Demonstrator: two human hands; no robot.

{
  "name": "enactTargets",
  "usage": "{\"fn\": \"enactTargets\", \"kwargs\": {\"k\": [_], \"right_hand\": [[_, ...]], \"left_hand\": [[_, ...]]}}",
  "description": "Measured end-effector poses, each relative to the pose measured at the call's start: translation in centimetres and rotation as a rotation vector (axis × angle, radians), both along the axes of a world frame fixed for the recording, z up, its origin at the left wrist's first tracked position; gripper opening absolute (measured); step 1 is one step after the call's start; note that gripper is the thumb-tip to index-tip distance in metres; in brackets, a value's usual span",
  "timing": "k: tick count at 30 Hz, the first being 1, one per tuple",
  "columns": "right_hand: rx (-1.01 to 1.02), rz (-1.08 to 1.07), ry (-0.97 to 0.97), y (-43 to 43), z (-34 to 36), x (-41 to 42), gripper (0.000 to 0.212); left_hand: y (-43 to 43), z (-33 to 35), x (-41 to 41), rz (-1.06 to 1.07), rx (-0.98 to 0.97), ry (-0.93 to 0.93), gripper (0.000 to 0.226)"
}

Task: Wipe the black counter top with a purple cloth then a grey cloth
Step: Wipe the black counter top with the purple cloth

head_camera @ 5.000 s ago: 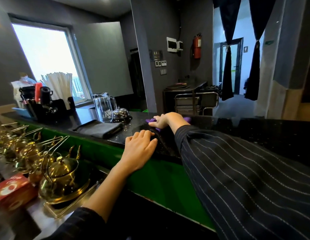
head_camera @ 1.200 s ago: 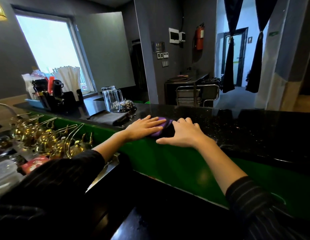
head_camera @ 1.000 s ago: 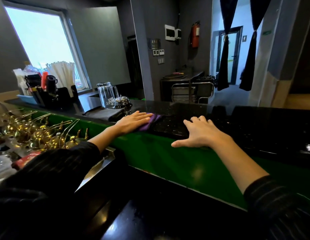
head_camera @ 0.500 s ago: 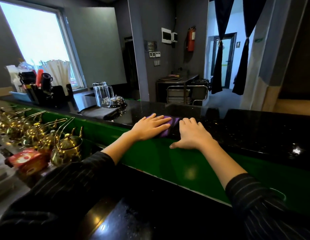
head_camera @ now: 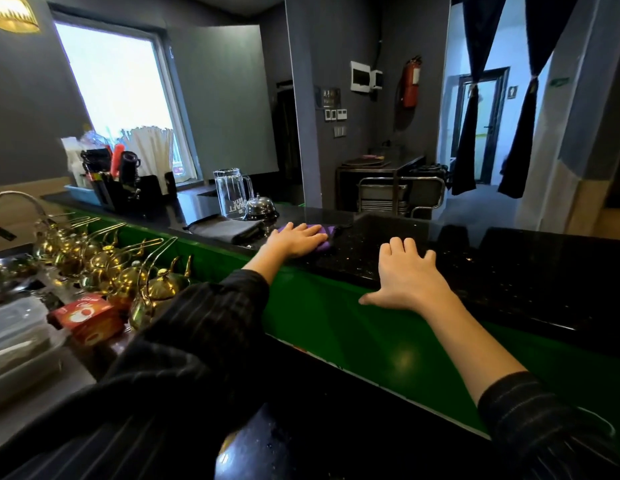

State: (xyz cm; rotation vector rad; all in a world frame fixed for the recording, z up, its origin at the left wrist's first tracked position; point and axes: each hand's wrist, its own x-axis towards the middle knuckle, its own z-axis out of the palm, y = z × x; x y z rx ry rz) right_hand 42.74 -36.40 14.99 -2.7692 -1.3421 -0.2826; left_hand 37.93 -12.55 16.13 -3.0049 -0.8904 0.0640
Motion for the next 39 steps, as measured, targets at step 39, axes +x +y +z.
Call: {"fn": "enactTargets", "kwargs": {"k": [39], "right_hand": [[0.024, 0.143, 0.136, 8.0, -0.6, -0.1, 0.095]], "left_hand": [[6.6, 0.1, 5.3, -0.266, -0.112, 0.021, 0.052]]}}
